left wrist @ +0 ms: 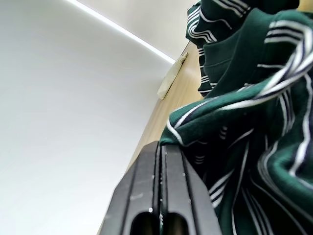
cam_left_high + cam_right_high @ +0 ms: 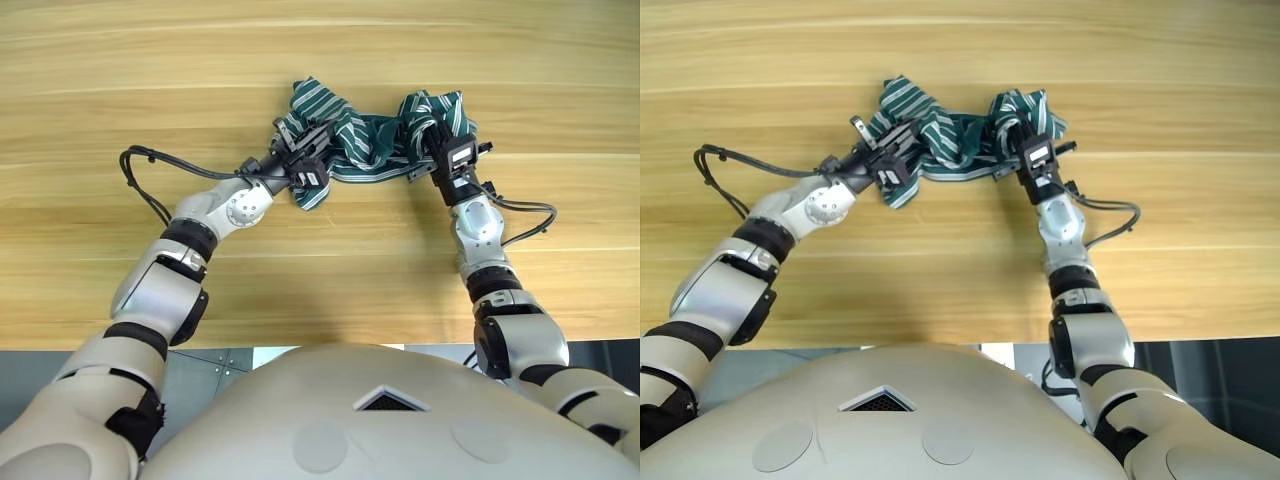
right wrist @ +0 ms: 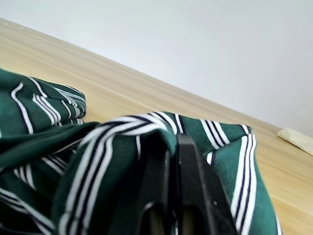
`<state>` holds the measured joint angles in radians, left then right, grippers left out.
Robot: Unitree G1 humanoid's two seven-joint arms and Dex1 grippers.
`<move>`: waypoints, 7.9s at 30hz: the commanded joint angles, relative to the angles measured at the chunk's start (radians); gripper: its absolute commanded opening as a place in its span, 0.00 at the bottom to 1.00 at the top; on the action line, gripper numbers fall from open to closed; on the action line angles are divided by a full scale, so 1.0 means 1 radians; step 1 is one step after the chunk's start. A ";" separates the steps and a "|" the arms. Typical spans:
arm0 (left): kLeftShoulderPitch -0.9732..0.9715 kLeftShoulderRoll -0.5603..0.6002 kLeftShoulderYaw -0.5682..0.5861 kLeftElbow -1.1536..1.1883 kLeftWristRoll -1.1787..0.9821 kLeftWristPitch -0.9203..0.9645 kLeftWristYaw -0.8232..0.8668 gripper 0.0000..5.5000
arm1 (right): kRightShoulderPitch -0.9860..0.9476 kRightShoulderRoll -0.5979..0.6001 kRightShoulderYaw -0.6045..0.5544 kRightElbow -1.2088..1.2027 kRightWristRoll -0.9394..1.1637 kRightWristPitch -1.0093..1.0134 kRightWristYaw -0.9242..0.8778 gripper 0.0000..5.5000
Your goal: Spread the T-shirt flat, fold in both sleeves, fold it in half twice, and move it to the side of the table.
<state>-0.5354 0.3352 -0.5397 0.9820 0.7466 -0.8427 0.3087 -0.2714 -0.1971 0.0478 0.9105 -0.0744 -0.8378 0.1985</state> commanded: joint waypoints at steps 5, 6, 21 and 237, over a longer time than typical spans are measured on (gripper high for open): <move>0.125 0.097 0.174 -0.046 -0.372 -0.203 -0.138 0.00 | 0.044 -0.025 -0.010 -0.009 0.007 -0.050 0.015 0.00; 0.171 0.115 0.205 -0.096 -0.519 -0.266 -0.191 0.00 | 0.046 -0.049 -0.022 -0.026 0.021 -0.062 0.027 0.00; 0.456 0.210 0.304 -0.671 -1.330 -0.214 -0.711 0.00 | 0.136 -0.250 -0.007 -0.650 0.529 0.013 0.389 0.00; 0.887 0.356 0.373 -0.944 -0.159 0.409 -0.338 0.01 | -0.080 -0.303 0.096 -0.214 -0.327 0.212 -0.272 0.39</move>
<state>0.3259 0.7172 -0.1318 0.0113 0.5830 -0.4321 -0.0139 -0.3498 -0.4972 0.1532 0.6903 -0.4138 -0.6192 -0.0674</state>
